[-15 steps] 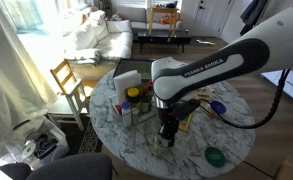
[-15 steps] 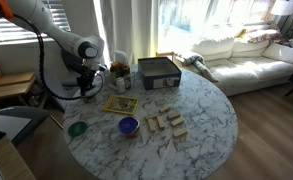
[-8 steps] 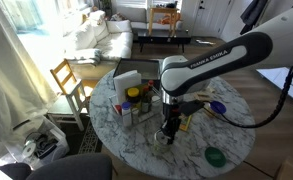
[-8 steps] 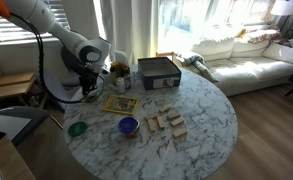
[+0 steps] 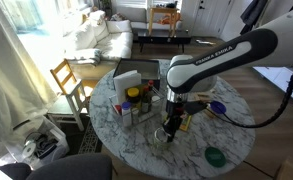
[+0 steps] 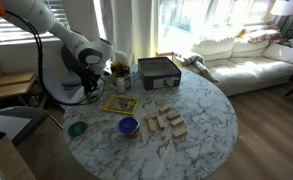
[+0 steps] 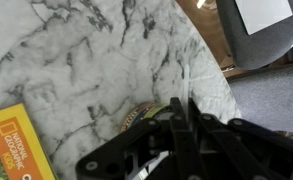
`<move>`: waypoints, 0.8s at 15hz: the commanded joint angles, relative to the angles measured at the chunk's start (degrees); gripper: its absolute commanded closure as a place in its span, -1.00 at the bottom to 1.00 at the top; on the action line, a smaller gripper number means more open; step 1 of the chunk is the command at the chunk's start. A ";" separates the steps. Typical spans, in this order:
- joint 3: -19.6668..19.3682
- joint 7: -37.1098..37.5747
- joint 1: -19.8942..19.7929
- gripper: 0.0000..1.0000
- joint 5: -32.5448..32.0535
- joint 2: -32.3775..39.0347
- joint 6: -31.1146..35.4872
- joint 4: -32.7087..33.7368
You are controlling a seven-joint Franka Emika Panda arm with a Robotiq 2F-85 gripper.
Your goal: Scoop up the contents in the can and put the scoop on the table
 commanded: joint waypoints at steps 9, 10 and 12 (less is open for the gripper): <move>2.64 -13.28 -5.65 0.96 6.62 -2.07 -11.16 2.53; 2.50 -15.71 -6.58 0.96 8.18 -2.29 -13.09 2.70; 1.88 -21.80 -8.93 0.96 11.30 -2.54 -16.66 2.70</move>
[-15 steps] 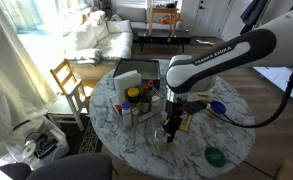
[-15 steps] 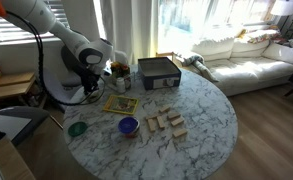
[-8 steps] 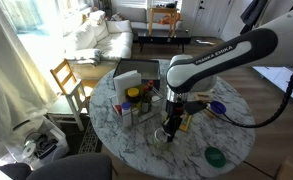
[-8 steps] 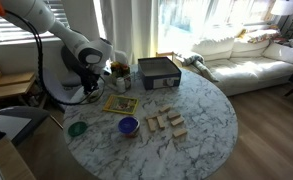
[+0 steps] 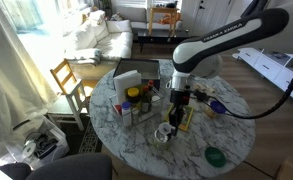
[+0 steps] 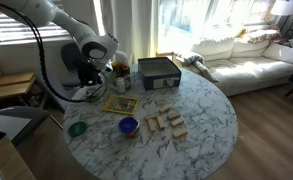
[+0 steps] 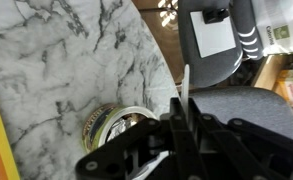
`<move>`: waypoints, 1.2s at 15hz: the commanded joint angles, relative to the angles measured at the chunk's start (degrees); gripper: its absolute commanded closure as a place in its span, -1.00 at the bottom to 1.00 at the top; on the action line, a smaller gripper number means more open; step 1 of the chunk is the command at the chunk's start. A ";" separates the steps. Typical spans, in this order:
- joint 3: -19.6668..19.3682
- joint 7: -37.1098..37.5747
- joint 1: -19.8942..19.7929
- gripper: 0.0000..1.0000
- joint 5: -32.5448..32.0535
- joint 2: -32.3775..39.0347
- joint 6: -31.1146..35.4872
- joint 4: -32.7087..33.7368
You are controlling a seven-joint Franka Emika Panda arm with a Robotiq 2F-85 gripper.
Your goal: Scoop up the contents in the can and put the scoop on the table
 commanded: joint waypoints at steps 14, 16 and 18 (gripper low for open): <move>-2.81 -11.31 -8.63 0.96 3.99 6.47 -22.31 4.63; -4.19 -13.55 -9.60 0.96 2.01 9.06 -27.14 6.16; -4.96 -12.91 -8.64 0.96 2.66 6.71 -25.51 3.95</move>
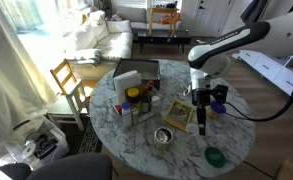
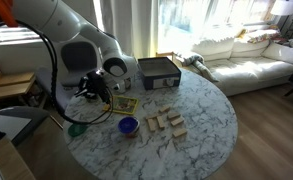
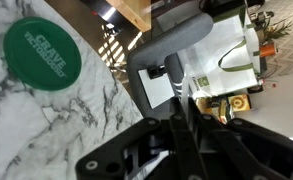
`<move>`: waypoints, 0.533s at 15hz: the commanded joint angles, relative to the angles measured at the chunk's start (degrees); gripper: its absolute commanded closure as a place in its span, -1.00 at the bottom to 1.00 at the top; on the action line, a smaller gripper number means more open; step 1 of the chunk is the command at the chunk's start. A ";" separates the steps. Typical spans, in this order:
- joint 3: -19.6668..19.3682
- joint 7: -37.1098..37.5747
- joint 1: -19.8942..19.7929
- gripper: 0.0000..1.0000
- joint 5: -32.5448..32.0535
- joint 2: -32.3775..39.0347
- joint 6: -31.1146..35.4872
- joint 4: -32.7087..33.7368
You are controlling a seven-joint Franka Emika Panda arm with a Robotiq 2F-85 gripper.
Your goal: Scoop up the contents in the can and put the scoop on the table
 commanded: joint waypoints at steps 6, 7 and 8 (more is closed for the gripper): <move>-1.13 -0.57 1.03 0.96 0.23 0.57 -0.77 0.80; -1.18 -0.94 0.57 0.96 -0.10 3.97 -2.56 3.02; -1.14 -1.12 0.38 0.96 -0.23 6.13 -3.57 4.14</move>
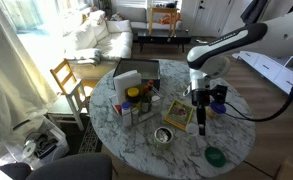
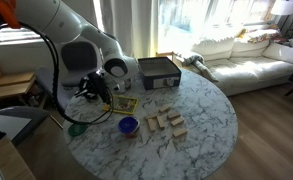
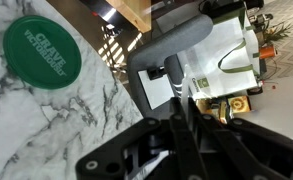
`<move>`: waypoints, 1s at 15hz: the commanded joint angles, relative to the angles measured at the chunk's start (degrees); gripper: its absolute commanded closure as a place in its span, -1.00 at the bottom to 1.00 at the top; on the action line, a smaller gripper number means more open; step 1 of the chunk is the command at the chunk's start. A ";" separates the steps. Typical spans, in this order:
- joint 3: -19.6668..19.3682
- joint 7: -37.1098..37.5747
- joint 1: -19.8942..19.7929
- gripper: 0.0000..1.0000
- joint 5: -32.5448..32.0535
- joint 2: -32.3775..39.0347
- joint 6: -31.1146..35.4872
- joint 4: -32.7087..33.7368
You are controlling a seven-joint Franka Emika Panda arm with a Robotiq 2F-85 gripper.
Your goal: Scoop up the contents in the can and put the scoop on the table
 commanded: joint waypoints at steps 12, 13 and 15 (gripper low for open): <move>2.42 -6.61 -0.41 0.96 3.46 20.03 -6.61 14.90; 2.15 -6.24 -0.14 0.96 3.66 20.07 -5.36 15.26; 1.81 -5.28 0.15 0.96 3.85 20.23 -3.07 15.93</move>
